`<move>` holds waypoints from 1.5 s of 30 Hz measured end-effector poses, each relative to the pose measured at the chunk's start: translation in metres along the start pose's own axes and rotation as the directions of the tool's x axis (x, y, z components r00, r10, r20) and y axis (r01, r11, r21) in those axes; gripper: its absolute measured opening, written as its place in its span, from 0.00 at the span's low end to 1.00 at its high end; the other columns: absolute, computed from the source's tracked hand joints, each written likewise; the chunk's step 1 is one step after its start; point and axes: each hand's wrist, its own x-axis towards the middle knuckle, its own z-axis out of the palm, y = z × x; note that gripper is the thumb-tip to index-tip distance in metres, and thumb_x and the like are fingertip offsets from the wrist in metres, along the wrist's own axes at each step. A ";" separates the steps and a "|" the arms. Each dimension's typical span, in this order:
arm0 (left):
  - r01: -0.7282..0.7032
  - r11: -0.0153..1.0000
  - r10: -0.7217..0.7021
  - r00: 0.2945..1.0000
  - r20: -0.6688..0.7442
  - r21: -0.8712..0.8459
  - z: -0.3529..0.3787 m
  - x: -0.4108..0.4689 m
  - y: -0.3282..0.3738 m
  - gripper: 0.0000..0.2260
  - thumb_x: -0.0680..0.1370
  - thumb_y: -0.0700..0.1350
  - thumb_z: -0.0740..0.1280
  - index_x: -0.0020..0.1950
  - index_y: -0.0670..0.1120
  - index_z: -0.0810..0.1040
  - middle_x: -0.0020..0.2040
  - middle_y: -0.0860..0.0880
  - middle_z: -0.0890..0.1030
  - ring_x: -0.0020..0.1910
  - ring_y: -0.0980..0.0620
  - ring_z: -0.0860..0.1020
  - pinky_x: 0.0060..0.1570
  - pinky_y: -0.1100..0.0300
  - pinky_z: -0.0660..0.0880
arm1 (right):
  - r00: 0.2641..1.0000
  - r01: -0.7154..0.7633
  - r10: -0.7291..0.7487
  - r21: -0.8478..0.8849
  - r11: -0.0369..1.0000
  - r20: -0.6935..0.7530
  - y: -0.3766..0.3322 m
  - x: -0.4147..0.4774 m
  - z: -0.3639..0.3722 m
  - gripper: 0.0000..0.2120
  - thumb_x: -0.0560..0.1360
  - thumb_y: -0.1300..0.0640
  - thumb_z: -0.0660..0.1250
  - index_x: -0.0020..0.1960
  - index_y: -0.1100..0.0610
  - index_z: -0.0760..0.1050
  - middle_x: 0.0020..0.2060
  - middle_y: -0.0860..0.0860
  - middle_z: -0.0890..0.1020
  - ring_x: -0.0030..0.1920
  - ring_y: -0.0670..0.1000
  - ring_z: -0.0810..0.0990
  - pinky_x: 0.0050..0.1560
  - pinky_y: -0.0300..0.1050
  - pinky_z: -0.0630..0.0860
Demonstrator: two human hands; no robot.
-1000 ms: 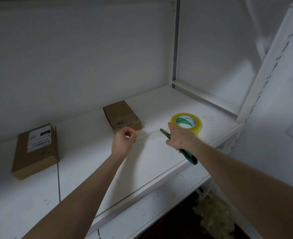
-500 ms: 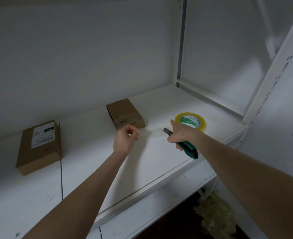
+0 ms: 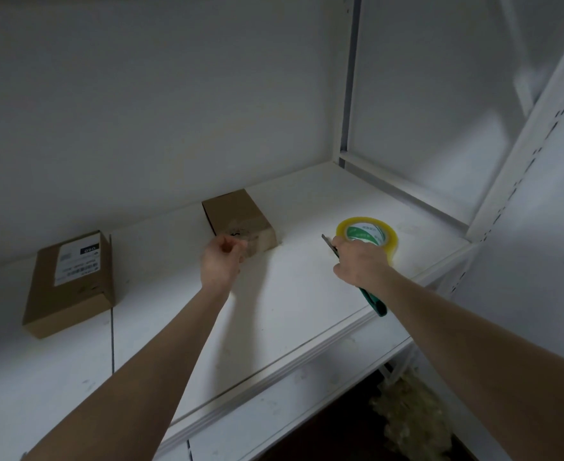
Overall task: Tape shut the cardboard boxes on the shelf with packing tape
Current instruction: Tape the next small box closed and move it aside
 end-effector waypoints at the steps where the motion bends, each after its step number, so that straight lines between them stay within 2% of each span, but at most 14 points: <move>1: 0.004 1.000 -0.004 1.000 -0.001 -0.008 0.002 0.000 0.002 0.07 0.77 0.43 0.66 0.40 0.47 0.74 0.35 0.50 0.76 0.36 0.52 0.74 0.32 0.61 0.71 | 1.000 -0.002 0.002 -0.010 1.000 -0.012 0.002 0.002 0.000 0.17 0.79 0.55 0.60 0.67 0.55 0.64 0.55 0.55 0.78 0.55 0.58 0.79 0.46 0.48 0.73; 5: -0.004 0.999 0.005 1.000 0.014 -0.049 0.013 -0.003 0.009 0.08 0.77 0.42 0.66 0.38 0.48 0.73 0.34 0.50 0.76 0.35 0.52 0.74 0.32 0.61 0.71 | 0.998 -0.042 0.040 -0.030 0.999 -0.041 0.012 0.011 0.001 0.18 0.80 0.57 0.58 0.69 0.55 0.64 0.57 0.56 0.78 0.57 0.59 0.79 0.48 0.48 0.74; 12: -0.027 0.999 0.028 0.999 0.037 -0.038 0.035 -0.004 0.020 0.09 0.77 0.40 0.65 0.37 0.48 0.73 0.33 0.50 0.76 0.35 0.53 0.74 0.32 0.61 0.70 | 0.997 -0.067 0.069 0.044 0.997 -0.033 0.035 0.033 -0.003 0.17 0.80 0.59 0.59 0.68 0.57 0.64 0.58 0.58 0.78 0.58 0.60 0.78 0.50 0.50 0.74; 16: -0.043 0.998 0.045 0.998 0.046 -0.038 0.050 -0.002 0.030 0.08 0.76 0.39 0.65 0.38 0.48 0.74 0.33 0.50 0.77 0.34 0.53 0.75 0.29 0.65 0.70 | 0.995 -0.096 0.099 0.082 0.992 -0.031 0.048 0.043 0.000 0.18 0.79 0.60 0.61 0.68 0.58 0.64 0.57 0.58 0.78 0.57 0.60 0.79 0.51 0.51 0.75; 20: -0.035 0.992 0.042 0.997 0.059 -0.120 0.070 0.004 0.047 0.06 0.76 0.41 0.67 0.39 0.46 0.74 0.36 0.49 0.77 0.31 0.55 0.77 0.30 0.62 0.71 | 0.986 -0.148 0.154 0.091 0.985 -0.067 0.059 0.046 0.001 0.20 0.79 0.61 0.62 0.70 0.60 0.63 0.62 0.59 0.72 0.60 0.59 0.77 0.54 0.50 0.76; 26: -0.076 0.991 0.079 0.996 0.030 -0.110 0.085 0.012 0.066 0.07 0.76 0.43 0.68 0.40 0.48 0.74 0.38 0.50 0.79 0.34 0.57 0.79 0.30 0.63 0.71 | 0.989 -0.103 0.114 0.112 0.988 -0.090 0.072 0.051 0.013 0.19 0.80 0.61 0.62 0.70 0.60 0.64 0.66 0.59 0.68 0.59 0.59 0.77 0.55 0.50 0.75; 30: -0.088 0.987 0.095 0.994 0.045 -0.137 0.087 0.022 0.082 0.07 0.76 0.42 0.69 0.39 0.47 0.75 0.35 0.49 0.78 0.27 0.61 0.76 0.31 0.63 0.71 | 0.989 -0.102 0.115 0.131 0.986 -0.092 0.077 0.056 0.014 0.21 0.80 0.61 0.62 0.71 0.61 0.62 0.68 0.58 0.64 0.61 0.59 0.76 0.55 0.50 0.74; 35: 0.010 0.984 -0.002 0.999 0.046 -0.176 0.078 0.027 0.069 0.06 0.76 0.42 0.69 0.40 0.44 0.74 0.33 0.48 0.76 0.28 0.53 0.74 0.27 0.63 0.69 | 0.992 -0.065 0.077 0.119 0.991 -0.097 0.081 0.062 0.019 0.21 0.79 0.60 0.63 0.70 0.59 0.62 0.68 0.57 0.64 0.63 0.57 0.73 0.57 0.49 0.74; 38: 0.021 0.988 -0.014 0.999 0.043 -0.156 0.079 0.023 0.060 0.06 0.76 0.43 0.69 0.41 0.44 0.75 0.33 0.48 0.76 0.28 0.55 0.74 0.24 0.65 0.67 | 0.991 -0.069 0.084 0.141 0.988 -0.107 0.082 0.062 0.020 0.22 0.78 0.62 0.64 0.70 0.59 0.62 0.68 0.57 0.64 0.63 0.58 0.74 0.56 0.49 0.75; 41: 0.011 0.991 -0.006 0.999 0.042 -0.136 0.082 0.020 0.059 0.05 0.77 0.43 0.68 0.42 0.45 0.76 0.35 0.48 0.77 0.30 0.55 0.76 0.27 0.66 0.70 | 0.990 -0.055 0.071 0.127 0.990 -0.119 0.082 0.063 0.021 0.23 0.78 0.62 0.64 0.71 0.59 0.62 0.67 0.56 0.64 0.61 0.58 0.75 0.55 0.48 0.75; 45: 0.001 0.992 0.004 0.999 0.039 -0.122 0.084 0.019 0.058 0.04 0.77 0.43 0.69 0.42 0.45 0.76 0.36 0.48 0.78 0.32 0.55 0.77 0.27 0.68 0.71 | 0.984 -0.070 0.099 0.193 0.979 -0.147 0.081 0.060 0.022 0.24 0.77 0.64 0.65 0.70 0.59 0.61 0.68 0.57 0.65 0.60 0.60 0.76 0.52 0.48 0.75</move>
